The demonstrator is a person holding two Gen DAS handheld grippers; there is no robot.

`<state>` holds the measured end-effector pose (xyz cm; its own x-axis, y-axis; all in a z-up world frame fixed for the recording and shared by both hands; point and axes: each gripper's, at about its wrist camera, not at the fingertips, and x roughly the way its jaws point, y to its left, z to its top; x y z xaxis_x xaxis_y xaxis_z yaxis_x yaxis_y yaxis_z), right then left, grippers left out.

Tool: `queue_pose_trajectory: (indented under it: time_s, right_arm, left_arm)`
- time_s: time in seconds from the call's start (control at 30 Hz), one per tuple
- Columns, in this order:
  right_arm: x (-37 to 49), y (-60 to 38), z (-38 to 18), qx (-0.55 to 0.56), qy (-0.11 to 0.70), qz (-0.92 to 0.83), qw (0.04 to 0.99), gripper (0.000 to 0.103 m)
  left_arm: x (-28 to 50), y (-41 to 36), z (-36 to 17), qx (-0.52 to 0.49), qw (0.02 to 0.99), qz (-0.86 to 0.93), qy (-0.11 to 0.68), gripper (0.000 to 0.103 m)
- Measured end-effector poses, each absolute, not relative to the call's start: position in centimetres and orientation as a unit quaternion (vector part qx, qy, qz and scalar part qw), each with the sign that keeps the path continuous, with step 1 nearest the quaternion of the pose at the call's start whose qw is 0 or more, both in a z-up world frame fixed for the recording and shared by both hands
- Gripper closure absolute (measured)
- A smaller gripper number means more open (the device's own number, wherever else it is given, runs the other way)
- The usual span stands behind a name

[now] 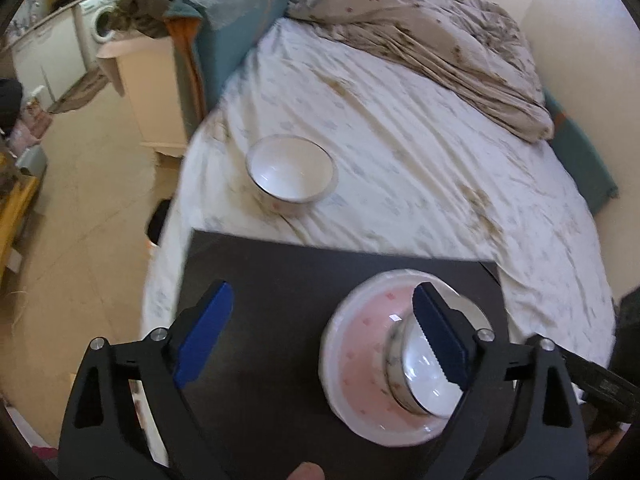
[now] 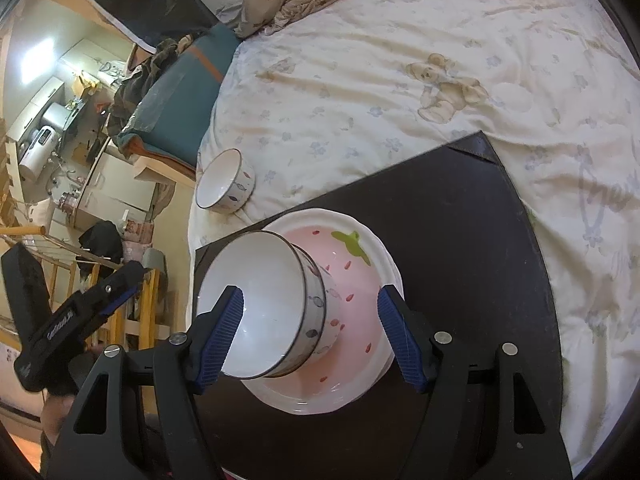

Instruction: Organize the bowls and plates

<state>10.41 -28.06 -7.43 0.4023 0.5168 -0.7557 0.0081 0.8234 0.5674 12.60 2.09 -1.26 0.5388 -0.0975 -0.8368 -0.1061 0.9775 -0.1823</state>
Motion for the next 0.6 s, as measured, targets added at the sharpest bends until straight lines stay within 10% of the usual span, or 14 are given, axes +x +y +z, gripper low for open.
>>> queue_pose_trajectory:
  time_s: [0.6]
  right_arm:
    - [24.5, -20.0, -2.5, 0.174, 0.592, 0.179, 0.766, 0.03]
  left_arm:
    - [22.6, 12.9, -5.1, -0.181, 0.834, 0.112, 0.51, 0.013]
